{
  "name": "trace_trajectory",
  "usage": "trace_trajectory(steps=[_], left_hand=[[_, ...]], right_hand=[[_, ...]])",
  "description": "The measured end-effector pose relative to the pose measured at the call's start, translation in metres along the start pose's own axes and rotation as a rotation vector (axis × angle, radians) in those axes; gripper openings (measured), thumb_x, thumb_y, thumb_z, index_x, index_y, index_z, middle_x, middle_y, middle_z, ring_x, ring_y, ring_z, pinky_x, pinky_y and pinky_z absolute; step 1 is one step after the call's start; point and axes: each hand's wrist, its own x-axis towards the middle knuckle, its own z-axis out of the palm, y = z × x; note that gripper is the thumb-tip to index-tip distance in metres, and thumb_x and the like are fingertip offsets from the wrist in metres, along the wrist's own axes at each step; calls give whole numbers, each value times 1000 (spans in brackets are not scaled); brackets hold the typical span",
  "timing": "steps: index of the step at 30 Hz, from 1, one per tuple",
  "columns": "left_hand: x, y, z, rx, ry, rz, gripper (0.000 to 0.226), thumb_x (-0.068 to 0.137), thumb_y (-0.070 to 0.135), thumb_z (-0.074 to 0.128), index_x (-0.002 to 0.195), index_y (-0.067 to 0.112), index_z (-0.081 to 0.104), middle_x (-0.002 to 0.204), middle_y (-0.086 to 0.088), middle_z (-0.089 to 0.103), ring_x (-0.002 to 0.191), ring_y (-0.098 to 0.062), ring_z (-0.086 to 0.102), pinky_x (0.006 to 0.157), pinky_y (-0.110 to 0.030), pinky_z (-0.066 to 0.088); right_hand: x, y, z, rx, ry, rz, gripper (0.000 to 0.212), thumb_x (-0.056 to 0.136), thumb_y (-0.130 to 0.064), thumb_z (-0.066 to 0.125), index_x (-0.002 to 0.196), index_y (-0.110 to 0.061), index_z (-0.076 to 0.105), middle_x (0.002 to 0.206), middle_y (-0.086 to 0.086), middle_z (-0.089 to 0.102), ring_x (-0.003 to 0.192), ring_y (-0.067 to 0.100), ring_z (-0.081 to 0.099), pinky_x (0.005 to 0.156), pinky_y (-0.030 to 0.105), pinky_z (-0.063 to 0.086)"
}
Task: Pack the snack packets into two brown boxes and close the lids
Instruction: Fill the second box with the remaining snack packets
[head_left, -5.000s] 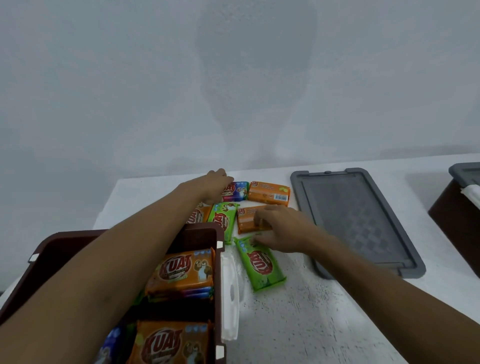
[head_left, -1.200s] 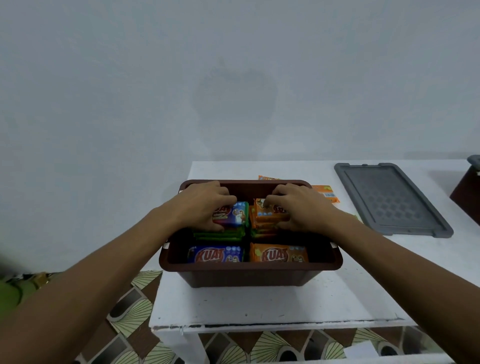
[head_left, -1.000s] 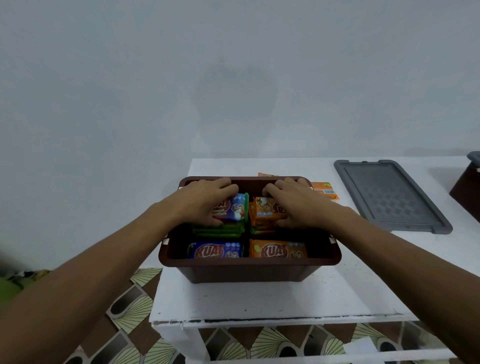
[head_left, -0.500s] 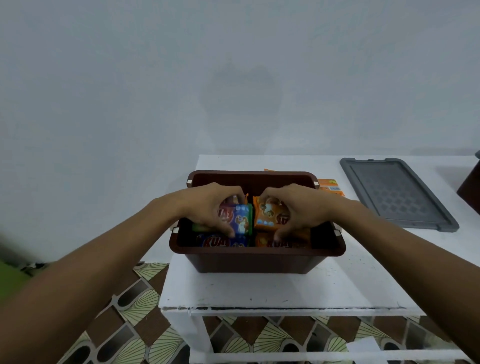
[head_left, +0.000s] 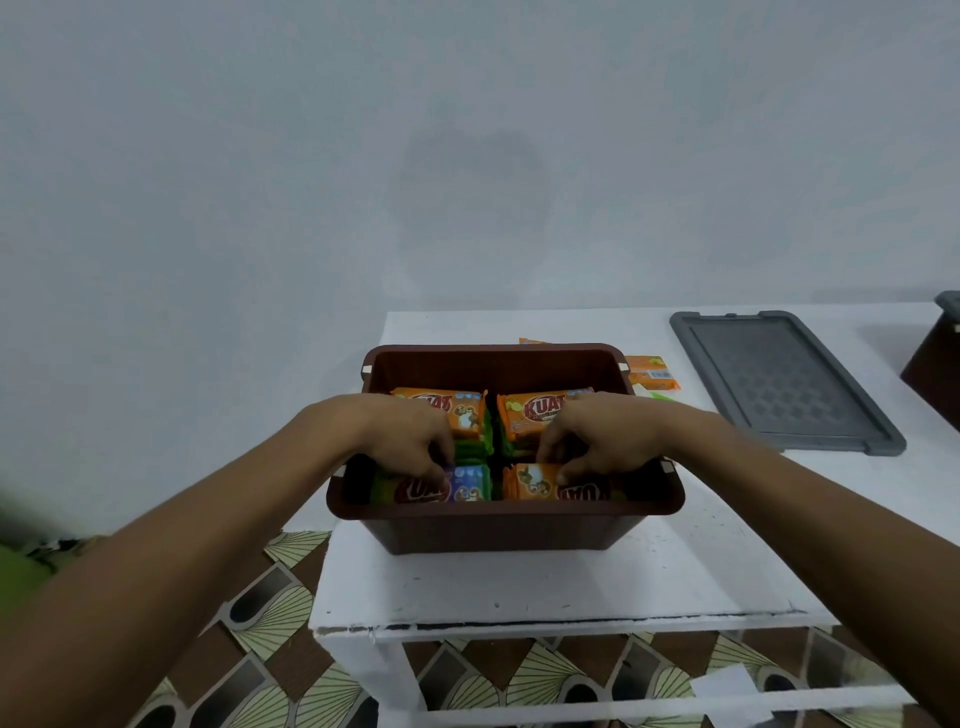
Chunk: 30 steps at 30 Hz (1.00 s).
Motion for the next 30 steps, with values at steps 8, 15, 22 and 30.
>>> trace_trajectory(steps=[8,15,22,30], left_hand=[[1,-8,-4,-158,96,39,24,92,41,59,111,30,69,111,10,67,97,-6,64,86,-31,57],[13,2,-32,-188,446,164,23,92,34,61,115,30,65,95,15,67,84,-1,63,73,-25,55],[75,14,-82,-125,671,240,14,93,32,57,105,31,65,94,14,66,85,-5,61,77,-37,54],[177,6,-120,-39,432,68,20,95,26,58,114,24,63,114,4,61,101,-16,57,90,-41,48]], right_hand=[[-1,6,7,28,68,-35,26,91,-30,66,117,-25,65,111,-10,68,94,1,62,83,19,51],[-13,28,-9,-75,363,-70,12,91,-22,63,99,-29,68,97,-17,66,88,-1,59,80,22,50],[-31,103,-29,126,795,96,25,86,2,59,88,-21,71,79,-14,70,77,4,65,64,21,51],[-19,187,-21,39,511,294,22,90,-15,62,110,-24,66,112,-7,65,103,12,55,87,29,41]])
